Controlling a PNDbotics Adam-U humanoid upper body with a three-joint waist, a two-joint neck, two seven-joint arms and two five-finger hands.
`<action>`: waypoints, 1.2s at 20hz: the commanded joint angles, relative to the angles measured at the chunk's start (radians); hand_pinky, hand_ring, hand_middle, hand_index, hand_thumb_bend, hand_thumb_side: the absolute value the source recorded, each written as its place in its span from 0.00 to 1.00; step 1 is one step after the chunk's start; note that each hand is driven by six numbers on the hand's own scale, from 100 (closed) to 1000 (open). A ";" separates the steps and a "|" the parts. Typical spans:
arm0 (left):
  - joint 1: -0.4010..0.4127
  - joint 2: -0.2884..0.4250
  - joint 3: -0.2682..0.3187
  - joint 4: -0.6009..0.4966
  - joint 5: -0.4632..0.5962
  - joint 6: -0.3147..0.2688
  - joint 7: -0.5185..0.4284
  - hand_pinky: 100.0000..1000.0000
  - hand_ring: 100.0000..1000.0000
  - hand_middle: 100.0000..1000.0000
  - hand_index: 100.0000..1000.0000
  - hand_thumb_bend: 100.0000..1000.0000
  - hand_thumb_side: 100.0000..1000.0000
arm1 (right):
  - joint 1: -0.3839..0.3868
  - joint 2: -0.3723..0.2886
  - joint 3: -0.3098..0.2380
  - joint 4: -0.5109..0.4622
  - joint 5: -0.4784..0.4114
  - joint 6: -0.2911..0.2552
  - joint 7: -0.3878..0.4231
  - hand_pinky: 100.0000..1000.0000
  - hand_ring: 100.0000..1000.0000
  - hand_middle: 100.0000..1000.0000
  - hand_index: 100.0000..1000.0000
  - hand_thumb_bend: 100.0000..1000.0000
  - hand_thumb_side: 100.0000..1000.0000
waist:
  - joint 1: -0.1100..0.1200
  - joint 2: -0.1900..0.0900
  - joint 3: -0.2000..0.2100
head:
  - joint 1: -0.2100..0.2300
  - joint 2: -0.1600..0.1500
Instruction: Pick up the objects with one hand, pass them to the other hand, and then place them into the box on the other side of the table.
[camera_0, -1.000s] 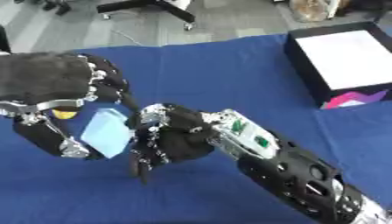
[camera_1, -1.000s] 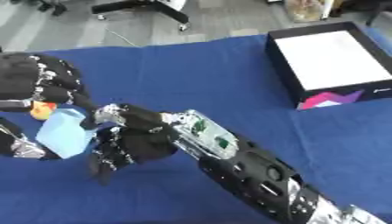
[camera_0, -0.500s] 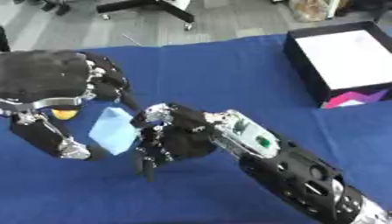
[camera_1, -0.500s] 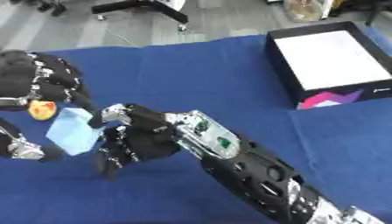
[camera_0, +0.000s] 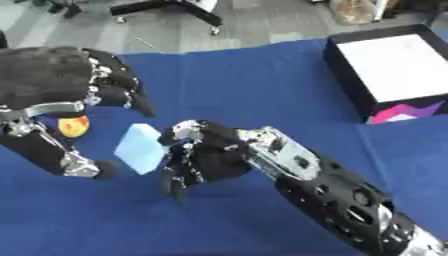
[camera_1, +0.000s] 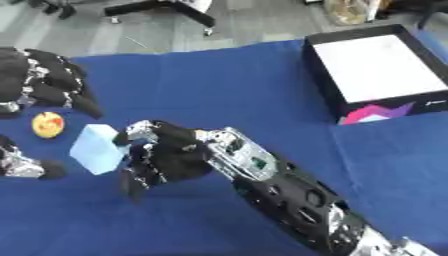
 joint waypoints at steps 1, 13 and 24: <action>-0.001 0.043 0.061 -0.019 0.011 0.017 0.035 0.82 0.67 0.62 0.79 0.44 0.22 | -0.016 -0.016 -0.031 0.010 0.014 0.073 0.103 1.00 0.49 0.51 0.96 0.00 1.00 | -0.001 -0.016 0.001 | -0.004 -0.014; 0.087 0.071 0.266 -0.051 0.006 0.118 0.221 0.82 0.65 0.60 0.78 0.41 0.15 | -0.042 -0.095 -0.213 0.080 0.008 -0.060 0.103 1.00 0.49 0.51 0.95 0.00 1.00 | -0.003 -0.022 0.006 | -0.010 -0.015; 0.230 0.028 0.364 -0.059 0.026 0.175 0.271 0.80 0.62 0.58 0.77 0.33 0.15 | -0.131 -0.321 -0.498 0.255 0.012 -0.330 0.103 1.00 0.48 0.51 0.95 0.00 0.69 | -0.010 -0.027 0.009 | -0.007 -0.012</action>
